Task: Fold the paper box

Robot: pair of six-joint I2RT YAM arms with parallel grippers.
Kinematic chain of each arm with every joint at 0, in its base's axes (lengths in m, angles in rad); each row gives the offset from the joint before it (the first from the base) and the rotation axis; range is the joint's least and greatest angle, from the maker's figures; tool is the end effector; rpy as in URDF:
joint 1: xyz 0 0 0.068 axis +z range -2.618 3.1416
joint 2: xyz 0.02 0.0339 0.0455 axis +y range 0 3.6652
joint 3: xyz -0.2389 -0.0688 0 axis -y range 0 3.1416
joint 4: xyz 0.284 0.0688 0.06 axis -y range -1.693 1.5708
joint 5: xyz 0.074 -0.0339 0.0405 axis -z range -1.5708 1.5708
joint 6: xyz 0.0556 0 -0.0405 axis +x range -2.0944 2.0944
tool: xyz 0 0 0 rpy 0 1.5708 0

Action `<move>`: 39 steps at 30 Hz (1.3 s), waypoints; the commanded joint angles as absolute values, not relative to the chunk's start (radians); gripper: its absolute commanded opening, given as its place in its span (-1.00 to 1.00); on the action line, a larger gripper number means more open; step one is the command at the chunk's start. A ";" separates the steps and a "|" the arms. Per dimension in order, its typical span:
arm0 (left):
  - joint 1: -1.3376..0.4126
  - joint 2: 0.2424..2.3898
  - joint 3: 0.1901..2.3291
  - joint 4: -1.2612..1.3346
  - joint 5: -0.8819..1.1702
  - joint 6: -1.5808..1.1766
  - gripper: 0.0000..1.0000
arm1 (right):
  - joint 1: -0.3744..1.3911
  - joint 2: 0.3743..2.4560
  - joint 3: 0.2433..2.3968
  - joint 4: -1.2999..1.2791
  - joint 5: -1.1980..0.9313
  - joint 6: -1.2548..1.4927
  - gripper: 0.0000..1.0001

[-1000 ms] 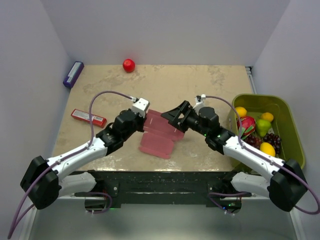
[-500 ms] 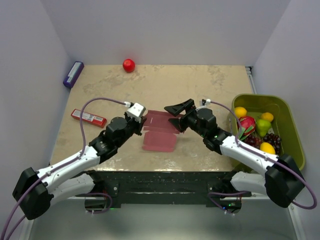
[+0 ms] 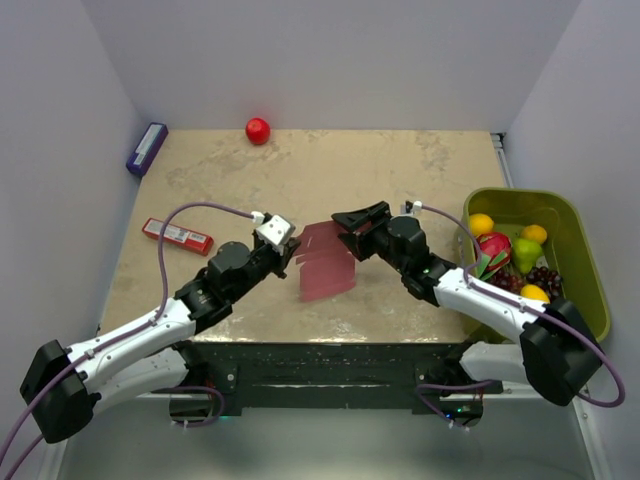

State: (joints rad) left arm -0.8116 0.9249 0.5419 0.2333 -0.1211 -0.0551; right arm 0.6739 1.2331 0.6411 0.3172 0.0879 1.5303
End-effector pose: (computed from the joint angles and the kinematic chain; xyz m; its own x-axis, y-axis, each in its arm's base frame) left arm 0.2044 -0.2056 0.2345 -0.1376 0.0656 -0.9883 0.6312 0.7747 -0.0365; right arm 0.2644 0.2049 0.1951 -0.5637 0.8236 -0.0628 0.1894 0.2028 0.9607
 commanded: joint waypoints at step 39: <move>-0.808 1.078 0.655 0.195 0.084 -0.015 -1.00 | 0.687 1.102 0.629 0.215 0.143 1.241 0.22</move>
State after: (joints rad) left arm -0.8055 1.0660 0.5941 0.1913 0.0788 -0.0586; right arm 0.6746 1.1770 0.5522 0.3260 0.1215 1.3556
